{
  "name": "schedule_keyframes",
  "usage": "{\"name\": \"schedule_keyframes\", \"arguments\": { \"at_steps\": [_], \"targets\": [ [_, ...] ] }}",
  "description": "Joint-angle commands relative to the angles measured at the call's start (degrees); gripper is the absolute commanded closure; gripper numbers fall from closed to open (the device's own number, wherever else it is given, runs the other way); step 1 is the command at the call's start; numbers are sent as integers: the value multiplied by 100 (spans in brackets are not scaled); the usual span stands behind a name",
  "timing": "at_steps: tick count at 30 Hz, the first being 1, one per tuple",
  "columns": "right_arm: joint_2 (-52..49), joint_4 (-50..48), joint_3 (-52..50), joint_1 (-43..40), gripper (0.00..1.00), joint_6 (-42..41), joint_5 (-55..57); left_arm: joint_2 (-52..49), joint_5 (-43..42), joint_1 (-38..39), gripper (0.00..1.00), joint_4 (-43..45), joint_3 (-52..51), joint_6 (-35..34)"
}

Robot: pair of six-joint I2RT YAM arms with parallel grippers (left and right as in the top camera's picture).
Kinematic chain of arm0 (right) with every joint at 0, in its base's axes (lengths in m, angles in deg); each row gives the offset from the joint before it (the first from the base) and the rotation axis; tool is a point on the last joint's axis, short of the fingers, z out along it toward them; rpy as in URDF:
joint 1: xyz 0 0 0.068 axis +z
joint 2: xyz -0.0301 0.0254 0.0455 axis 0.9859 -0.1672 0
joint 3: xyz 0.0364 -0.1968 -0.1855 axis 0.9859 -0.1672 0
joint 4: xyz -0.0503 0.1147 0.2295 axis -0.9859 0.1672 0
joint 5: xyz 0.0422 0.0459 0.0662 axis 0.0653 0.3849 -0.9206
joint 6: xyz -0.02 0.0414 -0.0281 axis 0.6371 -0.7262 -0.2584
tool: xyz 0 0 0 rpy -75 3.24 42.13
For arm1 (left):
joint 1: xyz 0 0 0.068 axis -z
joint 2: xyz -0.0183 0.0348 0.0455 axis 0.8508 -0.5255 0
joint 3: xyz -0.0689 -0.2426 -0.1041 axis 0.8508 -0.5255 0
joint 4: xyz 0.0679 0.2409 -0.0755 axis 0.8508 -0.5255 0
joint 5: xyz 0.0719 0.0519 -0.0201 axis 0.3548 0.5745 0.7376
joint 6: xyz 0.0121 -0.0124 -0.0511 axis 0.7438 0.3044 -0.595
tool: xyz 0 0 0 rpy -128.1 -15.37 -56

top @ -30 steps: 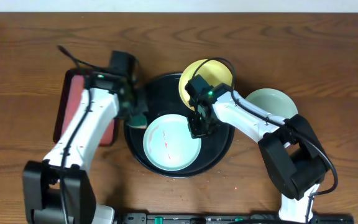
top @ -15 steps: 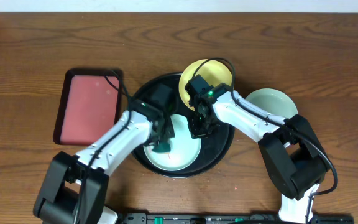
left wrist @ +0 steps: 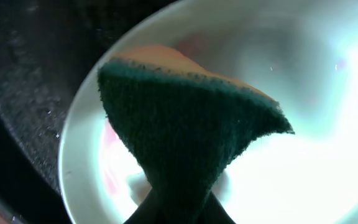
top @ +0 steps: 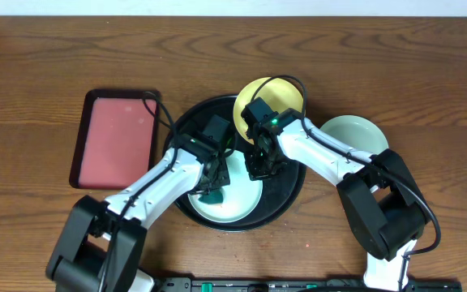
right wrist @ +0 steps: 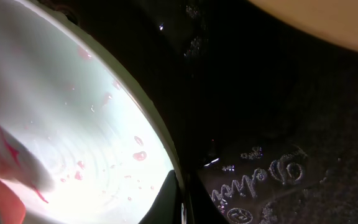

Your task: Clean dirty plates on tray and stack at the side

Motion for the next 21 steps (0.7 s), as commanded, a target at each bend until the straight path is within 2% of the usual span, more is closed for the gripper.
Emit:
{"name": "schedule_keyframes", "arguments": {
  "at_steps": [1,7,8,11,13,15,21],
  "targets": [
    [9,-17,76,48,99,-96,50,-367,-7,2,93,46,-48,662],
    [9,-15,76,46,99,-98,52,-579,-131,-4,93,107,-37,1060],
    [9,-15,76,46,99,-98,52,-579,-332,-4,93,138,-22,1360],
    [9,-15,76,44,99,-98,52,-579,-1746,-4,93,195,2,2927],
    [9,-15,76,46,99,-96,52,-579,-2424,-4,93,199,2,3401],
    [9,-15,76,46,99,-96,52,-579,-2721,-4,93,236,2,3576],
    [9,-11,76,46,99,-94,52,-579,-2758,-33,93,319,7,3630]
  ]
}}
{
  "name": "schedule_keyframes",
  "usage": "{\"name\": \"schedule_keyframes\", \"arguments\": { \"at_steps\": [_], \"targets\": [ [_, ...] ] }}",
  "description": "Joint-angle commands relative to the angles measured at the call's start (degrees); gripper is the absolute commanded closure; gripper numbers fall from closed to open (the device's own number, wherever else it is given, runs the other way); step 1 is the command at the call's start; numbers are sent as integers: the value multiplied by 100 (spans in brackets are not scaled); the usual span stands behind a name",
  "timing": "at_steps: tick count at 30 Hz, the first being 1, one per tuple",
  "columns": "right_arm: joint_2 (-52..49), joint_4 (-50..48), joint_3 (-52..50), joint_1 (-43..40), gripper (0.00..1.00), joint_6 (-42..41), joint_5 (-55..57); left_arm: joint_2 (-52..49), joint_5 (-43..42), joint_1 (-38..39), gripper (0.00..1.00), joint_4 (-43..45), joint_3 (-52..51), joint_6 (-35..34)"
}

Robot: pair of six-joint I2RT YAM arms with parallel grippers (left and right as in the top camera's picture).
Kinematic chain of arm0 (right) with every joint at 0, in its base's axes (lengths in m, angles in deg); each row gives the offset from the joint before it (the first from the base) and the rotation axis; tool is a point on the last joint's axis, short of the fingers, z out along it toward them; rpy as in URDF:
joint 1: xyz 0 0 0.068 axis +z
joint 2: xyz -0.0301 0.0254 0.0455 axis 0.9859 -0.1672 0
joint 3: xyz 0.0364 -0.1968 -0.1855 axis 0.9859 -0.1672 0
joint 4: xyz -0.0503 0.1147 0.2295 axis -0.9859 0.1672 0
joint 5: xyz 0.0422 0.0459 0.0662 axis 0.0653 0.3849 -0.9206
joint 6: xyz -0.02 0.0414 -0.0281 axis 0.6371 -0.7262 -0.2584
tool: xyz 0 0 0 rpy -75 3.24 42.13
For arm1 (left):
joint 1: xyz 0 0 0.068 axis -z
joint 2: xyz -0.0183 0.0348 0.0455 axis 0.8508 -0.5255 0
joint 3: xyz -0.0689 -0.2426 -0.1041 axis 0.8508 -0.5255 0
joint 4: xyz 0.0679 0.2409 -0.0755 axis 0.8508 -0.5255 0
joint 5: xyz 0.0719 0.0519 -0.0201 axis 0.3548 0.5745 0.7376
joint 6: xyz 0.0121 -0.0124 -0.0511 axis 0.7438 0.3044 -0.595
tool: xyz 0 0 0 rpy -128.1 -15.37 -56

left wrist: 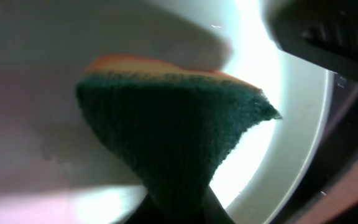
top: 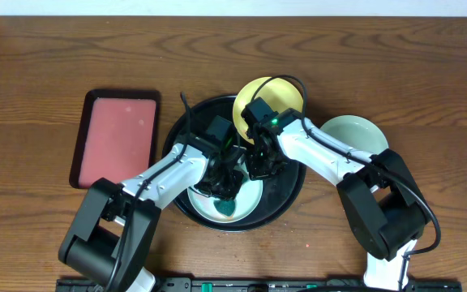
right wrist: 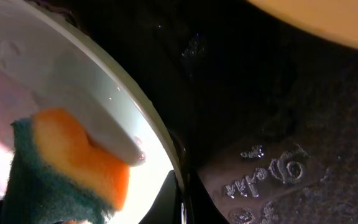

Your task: Clean dirty plates on tray and stack at the side

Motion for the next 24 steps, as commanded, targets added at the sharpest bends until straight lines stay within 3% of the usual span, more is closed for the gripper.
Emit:
{"name": "schedule_keyframes", "arguments": {
  "at_steps": [1,7,15,21,24],
  "targets": [
    [9,-17,76,46,99,-94,42,-76,-538,-24,93,33,7,330],
    [9,-17,76,46,99,-96,42,-70,1110,-455,93,116,17,-1305],
    [9,-13,76,46,99,-94,42,-72,3309,-855,93,264,17,-2752],
    [9,-15,76,46,99,-94,44,-72,2973,-743,93,-22,15,-2774],
    [9,-13,76,46,99,-94,42,-72,1923,-704,93,-146,17,-2188]
  ]
}}
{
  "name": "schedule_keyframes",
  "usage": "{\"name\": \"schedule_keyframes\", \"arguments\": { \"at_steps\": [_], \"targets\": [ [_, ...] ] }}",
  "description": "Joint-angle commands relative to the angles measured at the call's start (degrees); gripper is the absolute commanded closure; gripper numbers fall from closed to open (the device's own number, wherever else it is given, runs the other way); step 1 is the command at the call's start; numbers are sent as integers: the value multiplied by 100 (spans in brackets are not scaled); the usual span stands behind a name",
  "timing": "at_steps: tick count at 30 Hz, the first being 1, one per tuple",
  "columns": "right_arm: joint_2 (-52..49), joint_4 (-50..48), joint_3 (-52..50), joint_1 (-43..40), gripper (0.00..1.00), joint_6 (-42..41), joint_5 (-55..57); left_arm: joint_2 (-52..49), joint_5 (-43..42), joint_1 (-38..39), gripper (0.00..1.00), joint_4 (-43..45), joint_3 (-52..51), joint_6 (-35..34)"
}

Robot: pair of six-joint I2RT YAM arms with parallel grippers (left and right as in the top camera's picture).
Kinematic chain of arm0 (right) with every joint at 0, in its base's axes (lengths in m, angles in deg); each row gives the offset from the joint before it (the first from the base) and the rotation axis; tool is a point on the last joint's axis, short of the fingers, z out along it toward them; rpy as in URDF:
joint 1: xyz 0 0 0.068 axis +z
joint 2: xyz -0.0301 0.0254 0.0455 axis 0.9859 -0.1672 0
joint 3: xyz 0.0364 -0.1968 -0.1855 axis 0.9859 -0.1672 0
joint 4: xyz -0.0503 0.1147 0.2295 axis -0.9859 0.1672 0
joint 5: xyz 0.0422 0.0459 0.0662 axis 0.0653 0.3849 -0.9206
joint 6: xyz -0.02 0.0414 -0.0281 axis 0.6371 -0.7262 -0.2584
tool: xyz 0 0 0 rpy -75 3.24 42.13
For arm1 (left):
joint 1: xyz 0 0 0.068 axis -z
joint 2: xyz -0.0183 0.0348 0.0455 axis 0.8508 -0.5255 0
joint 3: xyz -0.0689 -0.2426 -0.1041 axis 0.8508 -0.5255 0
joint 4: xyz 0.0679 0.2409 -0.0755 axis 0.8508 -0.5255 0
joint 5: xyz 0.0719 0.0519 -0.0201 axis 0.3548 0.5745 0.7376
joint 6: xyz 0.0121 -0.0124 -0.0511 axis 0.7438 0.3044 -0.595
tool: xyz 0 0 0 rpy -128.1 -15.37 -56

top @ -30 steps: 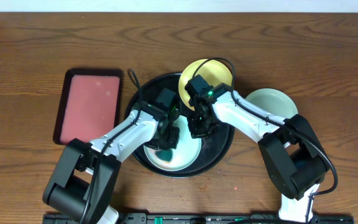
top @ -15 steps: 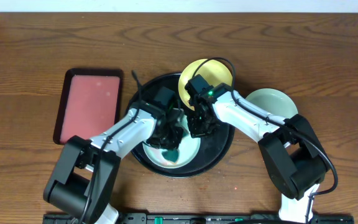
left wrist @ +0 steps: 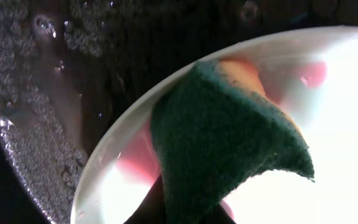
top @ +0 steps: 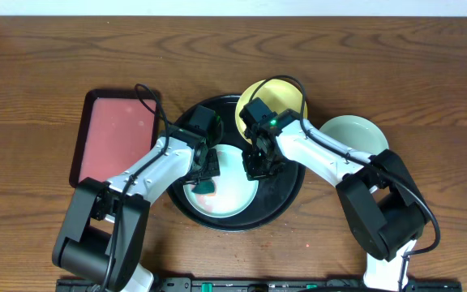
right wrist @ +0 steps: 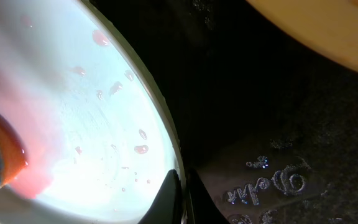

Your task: Clean dirty plates on tray and stack at the side

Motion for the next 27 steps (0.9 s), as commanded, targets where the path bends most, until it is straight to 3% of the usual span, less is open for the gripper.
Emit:
{"name": "schedule_keyframes", "arguments": {
  "at_steps": [1,5,10,16,21,27],
  "targets": [
    [9,57,74,11,99,-24,131,-116,-660,-57,93,-184,-66,546],
    [9,48,74,11,99,-26,129,-116,-2732,-96,93,122,-33,1620],
    [9,55,74,11,99,-24,129,-116,-2903,-138,92,756,-33,1631],
    [9,55,74,11,98,-26,127,-116,-1368,-334,93,868,-33,365],
    [9,68,74,11,98,-24,131,-116,-927,-614,92,557,-33,-107],
    [9,63,74,11,98,-24,129,-116,535,-656,92,-391,-33,-345]
  ]
}}
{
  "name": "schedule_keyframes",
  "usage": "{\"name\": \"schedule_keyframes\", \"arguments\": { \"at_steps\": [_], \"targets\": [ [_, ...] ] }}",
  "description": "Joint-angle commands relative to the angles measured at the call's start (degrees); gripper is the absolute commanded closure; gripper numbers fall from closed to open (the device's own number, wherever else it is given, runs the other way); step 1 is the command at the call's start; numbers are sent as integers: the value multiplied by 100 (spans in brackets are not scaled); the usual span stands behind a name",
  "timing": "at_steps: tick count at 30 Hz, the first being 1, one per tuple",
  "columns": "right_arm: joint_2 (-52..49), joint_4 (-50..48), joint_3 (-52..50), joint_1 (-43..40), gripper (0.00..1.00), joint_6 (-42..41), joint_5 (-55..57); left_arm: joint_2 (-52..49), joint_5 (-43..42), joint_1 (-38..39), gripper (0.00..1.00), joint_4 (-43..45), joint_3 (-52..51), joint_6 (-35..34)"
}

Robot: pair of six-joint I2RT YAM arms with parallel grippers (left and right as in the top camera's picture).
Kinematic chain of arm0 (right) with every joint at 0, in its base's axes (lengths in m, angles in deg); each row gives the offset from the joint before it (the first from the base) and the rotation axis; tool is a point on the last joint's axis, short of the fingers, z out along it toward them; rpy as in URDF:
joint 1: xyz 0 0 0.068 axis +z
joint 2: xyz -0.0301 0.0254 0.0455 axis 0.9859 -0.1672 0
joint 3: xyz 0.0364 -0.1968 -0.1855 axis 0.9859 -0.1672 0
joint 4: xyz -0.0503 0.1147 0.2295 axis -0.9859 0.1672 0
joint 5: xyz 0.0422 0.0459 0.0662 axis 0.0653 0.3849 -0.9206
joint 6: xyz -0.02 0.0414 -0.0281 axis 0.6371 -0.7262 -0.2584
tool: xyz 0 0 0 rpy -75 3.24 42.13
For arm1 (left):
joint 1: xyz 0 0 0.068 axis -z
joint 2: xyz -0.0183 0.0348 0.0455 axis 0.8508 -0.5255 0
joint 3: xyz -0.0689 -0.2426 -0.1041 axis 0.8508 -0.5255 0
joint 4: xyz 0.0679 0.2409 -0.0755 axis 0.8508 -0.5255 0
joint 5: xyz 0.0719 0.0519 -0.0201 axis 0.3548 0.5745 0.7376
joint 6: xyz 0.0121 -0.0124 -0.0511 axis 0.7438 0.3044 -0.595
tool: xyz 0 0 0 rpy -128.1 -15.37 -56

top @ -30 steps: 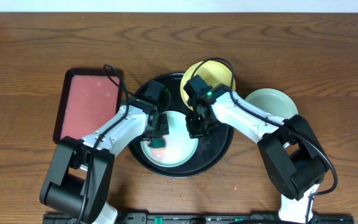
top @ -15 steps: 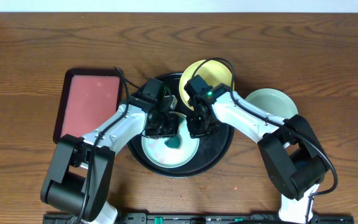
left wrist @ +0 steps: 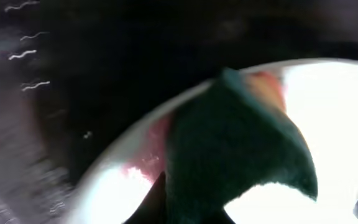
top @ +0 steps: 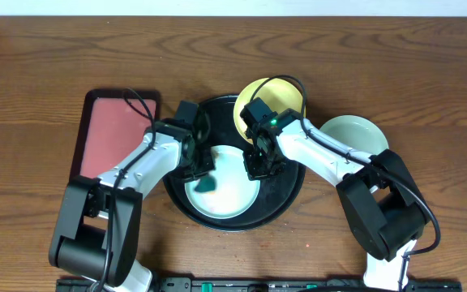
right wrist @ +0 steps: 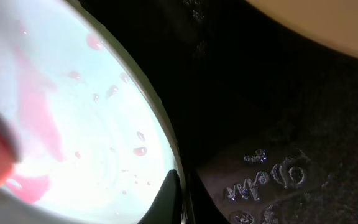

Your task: Clean dirty plates on tray and stack at the side

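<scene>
A pale green plate (top: 232,188) smeared with red lies in the round black tray (top: 285,196). My left gripper (top: 203,172) is shut on a green and orange sponge (left wrist: 241,149) pressed on the plate's left part (left wrist: 129,186). My right gripper (top: 258,169) is shut on the plate's right rim (right wrist: 169,158), one finger (right wrist: 169,196) inside the rim. Red streaks and drops (right wrist: 33,106) show on the plate. A yellow plate (top: 278,93) leans on the tray's far edge.
A second pale green plate (top: 355,134) sits on the table right of the tray. A rectangular red tray (top: 112,138) lies at the left. Both arms cross over the black tray, and cables loop above them.
My left gripper has shifted left with the sponge, from the plate's left middle to its left rim. The right gripper holds the same rim spot. Red smears show differently on the plate.
The sponge was on the plate's lower left, then at its middle front close to the right gripper, then back at the left, and now at the left rim. My right gripper stayed shut on the right rim throughout.
</scene>
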Motion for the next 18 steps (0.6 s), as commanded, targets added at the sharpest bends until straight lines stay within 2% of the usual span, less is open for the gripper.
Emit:
{"name": "schedule_keyframes", "arguments": {
  "at_steps": [1,4,7,12,14,18],
  "targets": [
    [9,39,72,13,98,-24,79,-70,1537,-109,93,-490,-59,-345],
    [9,28,72,13,98,-24,81,-70,1604,-107,93,-702,-59,-343],
    [9,28,72,13,98,-24,79,-70,1145,-90,93,-789,-59,-122],
    [9,26,72,2,98,-26,79,-70,-1056,-70,92,-564,-59,1659],
    [9,26,72,2,98,-24,79,-70,-1676,-70,92,-450,-59,2094],
    [9,31,72,2,98,-24,76,-70,-1453,-70,93,-37,-61,2085]
  ]
}}
